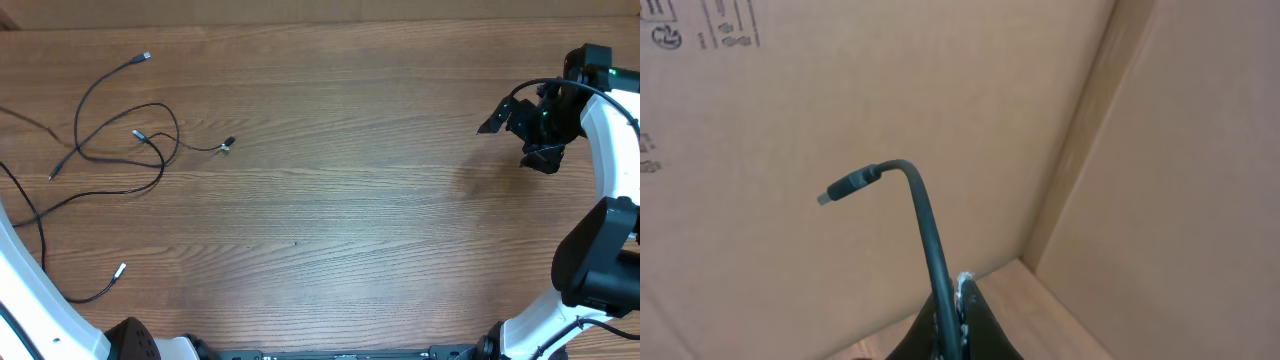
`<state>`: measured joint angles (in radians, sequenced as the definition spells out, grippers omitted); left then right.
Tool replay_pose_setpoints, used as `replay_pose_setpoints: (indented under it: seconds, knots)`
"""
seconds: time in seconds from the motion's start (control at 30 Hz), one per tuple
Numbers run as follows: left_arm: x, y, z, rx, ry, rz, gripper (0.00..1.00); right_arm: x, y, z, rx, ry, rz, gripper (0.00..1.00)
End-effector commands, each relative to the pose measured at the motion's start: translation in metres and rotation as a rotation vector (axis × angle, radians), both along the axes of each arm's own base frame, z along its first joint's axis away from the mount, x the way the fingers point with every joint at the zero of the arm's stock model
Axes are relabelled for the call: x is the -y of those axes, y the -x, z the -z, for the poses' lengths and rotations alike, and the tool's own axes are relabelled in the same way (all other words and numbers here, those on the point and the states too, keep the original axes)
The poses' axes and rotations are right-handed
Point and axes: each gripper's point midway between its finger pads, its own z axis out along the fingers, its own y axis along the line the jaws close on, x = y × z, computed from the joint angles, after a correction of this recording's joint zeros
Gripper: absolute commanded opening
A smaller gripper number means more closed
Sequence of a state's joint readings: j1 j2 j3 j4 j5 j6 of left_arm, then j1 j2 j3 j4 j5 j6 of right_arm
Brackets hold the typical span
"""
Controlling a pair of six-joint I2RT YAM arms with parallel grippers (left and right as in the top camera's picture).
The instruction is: Untangle cables
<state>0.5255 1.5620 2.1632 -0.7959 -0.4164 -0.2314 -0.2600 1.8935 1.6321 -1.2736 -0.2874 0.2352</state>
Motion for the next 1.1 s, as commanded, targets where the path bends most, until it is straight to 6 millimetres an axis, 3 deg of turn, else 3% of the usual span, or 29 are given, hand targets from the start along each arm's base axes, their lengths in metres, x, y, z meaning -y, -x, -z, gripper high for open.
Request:
replay_pose_setpoints:
  seconds: [0.0, 0.3, 0.33, 0.37, 0.4, 0.43, 0.5, 0.53, 0.63, 0.8, 0.9, 1.07]
  knots:
    - [0.000, -0.008, 0.009, -0.050, 0.009, 0.026, 0.04, 0.000, 0.001, -0.010, 0.027, 0.014, -0.007, 1.00]
    - [0.023, -0.071, 0.111, -0.322, 0.180, 0.177, 0.04, -0.002, 0.006, -0.010, 0.008, 0.010, -0.009, 1.00]
    - [0.024, -0.080, 0.131, -0.377, 0.202, 0.177, 0.08, -0.002, 0.006, -0.010, 0.009, 0.010, -0.010, 1.00]
    - [0.025, -0.085, 0.142, -0.406, 0.214, 0.182, 0.15, -0.002, 0.006, -0.010, 0.009, 0.010, -0.010, 1.00]
    - [0.027, -0.091, 0.154, -0.435, 0.230, 0.190, 0.30, -0.002, 0.006, -0.010, 0.009, 0.010, -0.011, 1.00]
    - [0.030, -0.097, 0.176, -0.495, 0.258, 0.200, 0.56, -0.002, 0.006, -0.010, 0.009, 0.010, -0.011, 1.00]
    - [0.032, -0.100, 0.190, -0.535, 0.279, 0.206, 0.76, -0.002, 0.006, -0.010, 0.010, 0.010, -0.011, 1.00]
    - [0.032, -0.101, 0.193, -0.544, 0.284, 0.207, 0.81, -0.001, 0.006, -0.010, 0.011, 0.011, -0.011, 1.00]
    - [0.035, -0.101, 0.195, -0.545, 0.293, 0.208, 0.84, -0.001, 0.004, -0.010, 0.017, 0.012, -0.011, 1.00]
    - [0.052, -0.094, 0.176, -0.514, 0.280, 0.246, 0.84, -0.003, 0.003, -0.012, 0.028, 0.005, -0.035, 0.95]
    - [0.076, -0.088, 0.156, -0.477, 0.281, 0.322, 0.85, -0.010, 0.005, -0.022, 0.033, 0.009, -0.069, 0.94]
    - [0.146, -0.067, 0.127, -0.424, 0.328, 0.553, 0.86, -0.035, 0.000, -0.076, 0.174, 0.051, -0.168, 0.95]
